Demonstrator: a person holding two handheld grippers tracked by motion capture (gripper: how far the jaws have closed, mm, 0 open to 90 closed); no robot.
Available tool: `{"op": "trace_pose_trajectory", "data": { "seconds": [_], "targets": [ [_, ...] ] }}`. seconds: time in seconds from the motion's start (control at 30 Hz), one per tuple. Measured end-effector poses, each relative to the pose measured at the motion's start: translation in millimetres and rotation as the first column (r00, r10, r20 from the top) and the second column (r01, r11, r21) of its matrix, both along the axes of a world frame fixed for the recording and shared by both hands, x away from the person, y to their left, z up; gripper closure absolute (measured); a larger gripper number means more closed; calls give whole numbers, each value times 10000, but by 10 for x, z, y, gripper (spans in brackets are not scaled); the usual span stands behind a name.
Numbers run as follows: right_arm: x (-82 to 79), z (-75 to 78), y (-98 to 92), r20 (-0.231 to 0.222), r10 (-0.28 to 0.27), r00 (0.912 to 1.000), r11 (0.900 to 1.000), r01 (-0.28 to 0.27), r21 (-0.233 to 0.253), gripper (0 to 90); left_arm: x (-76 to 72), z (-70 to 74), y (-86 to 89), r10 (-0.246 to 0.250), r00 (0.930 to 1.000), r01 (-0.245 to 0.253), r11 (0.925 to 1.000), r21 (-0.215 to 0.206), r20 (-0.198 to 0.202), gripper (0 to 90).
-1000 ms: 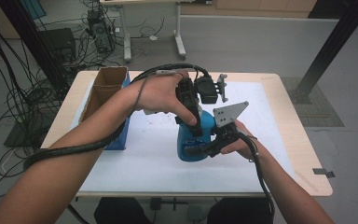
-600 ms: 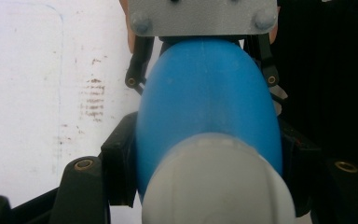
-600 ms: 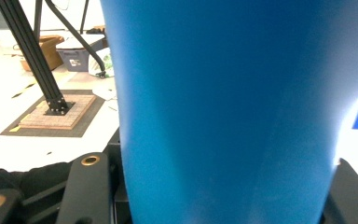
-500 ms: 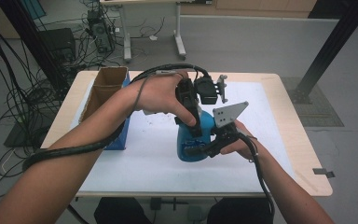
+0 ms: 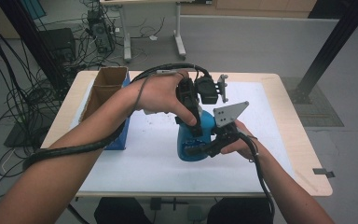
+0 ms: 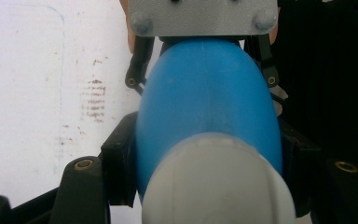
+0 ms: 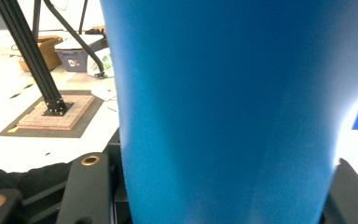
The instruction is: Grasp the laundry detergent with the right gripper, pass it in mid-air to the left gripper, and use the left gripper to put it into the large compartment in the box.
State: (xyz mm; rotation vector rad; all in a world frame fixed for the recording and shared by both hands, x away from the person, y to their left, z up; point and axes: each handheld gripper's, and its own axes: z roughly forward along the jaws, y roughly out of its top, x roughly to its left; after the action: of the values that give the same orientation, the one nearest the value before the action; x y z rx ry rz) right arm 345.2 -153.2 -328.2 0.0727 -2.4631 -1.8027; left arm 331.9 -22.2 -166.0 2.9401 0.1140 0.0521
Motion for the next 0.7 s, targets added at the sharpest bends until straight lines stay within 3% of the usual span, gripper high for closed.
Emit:
{"op": "trace_pose_trajectory", "data": {
  "seconds": [0.7],
  "targets": [
    [5,-5,7,0,29,10000,10000,-29,27,421,7,-2,0,2,10000,-2,10000,35,-17,376]
  ]
}}
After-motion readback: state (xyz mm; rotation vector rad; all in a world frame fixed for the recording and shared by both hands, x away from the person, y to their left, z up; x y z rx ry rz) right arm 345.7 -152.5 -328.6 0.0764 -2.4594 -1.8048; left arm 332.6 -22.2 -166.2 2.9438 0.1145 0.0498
